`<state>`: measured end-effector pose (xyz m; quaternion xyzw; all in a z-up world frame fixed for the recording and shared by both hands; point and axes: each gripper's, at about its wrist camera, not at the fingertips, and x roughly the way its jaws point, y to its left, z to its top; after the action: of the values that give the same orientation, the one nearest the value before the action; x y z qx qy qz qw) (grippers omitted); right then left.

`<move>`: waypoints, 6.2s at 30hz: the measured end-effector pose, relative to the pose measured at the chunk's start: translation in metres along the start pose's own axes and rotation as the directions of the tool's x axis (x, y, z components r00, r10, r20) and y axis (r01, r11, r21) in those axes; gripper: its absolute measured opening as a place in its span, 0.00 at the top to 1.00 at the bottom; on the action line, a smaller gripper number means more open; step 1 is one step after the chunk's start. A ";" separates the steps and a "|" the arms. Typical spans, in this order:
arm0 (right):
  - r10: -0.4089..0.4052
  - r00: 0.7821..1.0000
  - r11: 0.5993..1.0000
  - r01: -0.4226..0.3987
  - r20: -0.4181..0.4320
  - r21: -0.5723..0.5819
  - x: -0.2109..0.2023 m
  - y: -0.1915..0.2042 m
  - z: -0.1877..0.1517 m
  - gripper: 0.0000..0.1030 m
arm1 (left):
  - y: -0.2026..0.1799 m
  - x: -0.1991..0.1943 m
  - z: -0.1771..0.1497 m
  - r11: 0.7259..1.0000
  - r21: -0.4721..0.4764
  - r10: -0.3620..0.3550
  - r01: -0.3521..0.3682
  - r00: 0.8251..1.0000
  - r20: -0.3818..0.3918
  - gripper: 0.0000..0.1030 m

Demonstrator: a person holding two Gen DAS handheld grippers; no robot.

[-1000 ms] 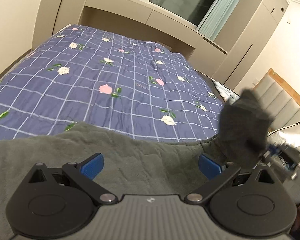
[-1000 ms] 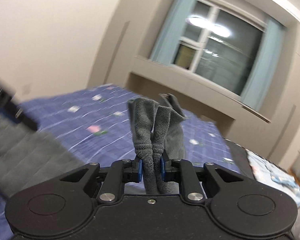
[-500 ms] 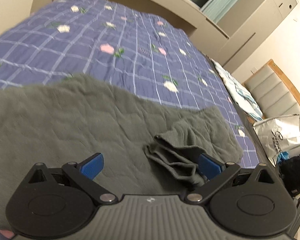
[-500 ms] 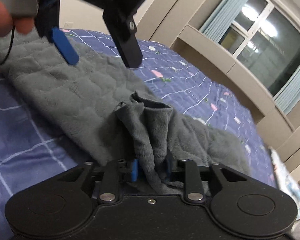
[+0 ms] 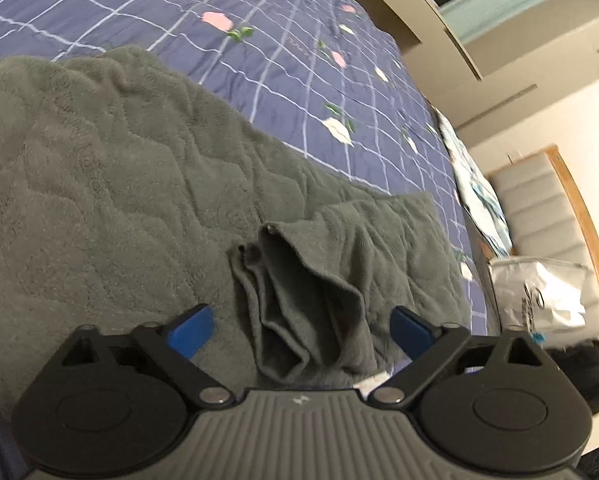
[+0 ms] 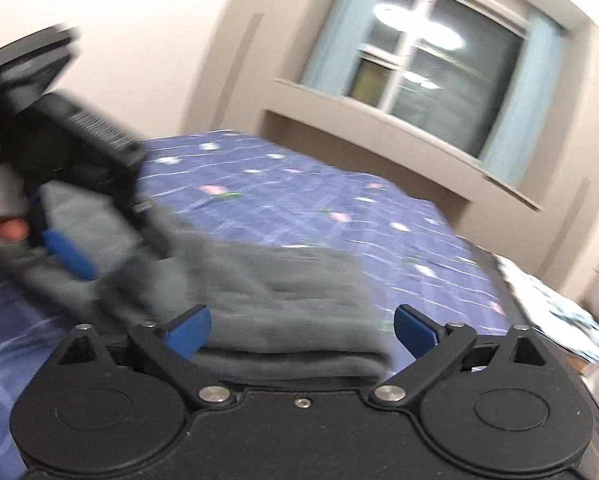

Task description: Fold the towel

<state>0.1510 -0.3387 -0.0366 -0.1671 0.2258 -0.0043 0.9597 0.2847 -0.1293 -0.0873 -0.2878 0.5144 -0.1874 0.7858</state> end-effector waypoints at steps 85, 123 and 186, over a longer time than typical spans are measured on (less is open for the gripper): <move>0.036 0.992 0.995 -0.025 -0.118 0.095 0.070 0.081 0.024 0.01 | 0.044 -0.087 -0.007 0.956 0.207 0.184 -0.205 0.976 0.119 0.85; 0.009 0.995 0.996 0.000 -0.097 0.089 0.085 0.081 0.012 0.00 | 0.049 -0.076 -0.015 0.837 0.254 0.434 -0.484 0.871 0.232 0.01; -0.062 0.997 0.996 0.065 -0.053 0.055 0.062 0.211 0.023 0.00 | 0.177 -0.196 -0.044 0.843 -0.044 0.523 -0.536 0.798 0.299 0.01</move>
<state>0.2027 -0.1376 -0.1120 -0.1469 0.2446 -0.0455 0.9574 0.1656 0.1101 -0.0773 -0.1408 0.4451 0.0742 0.8812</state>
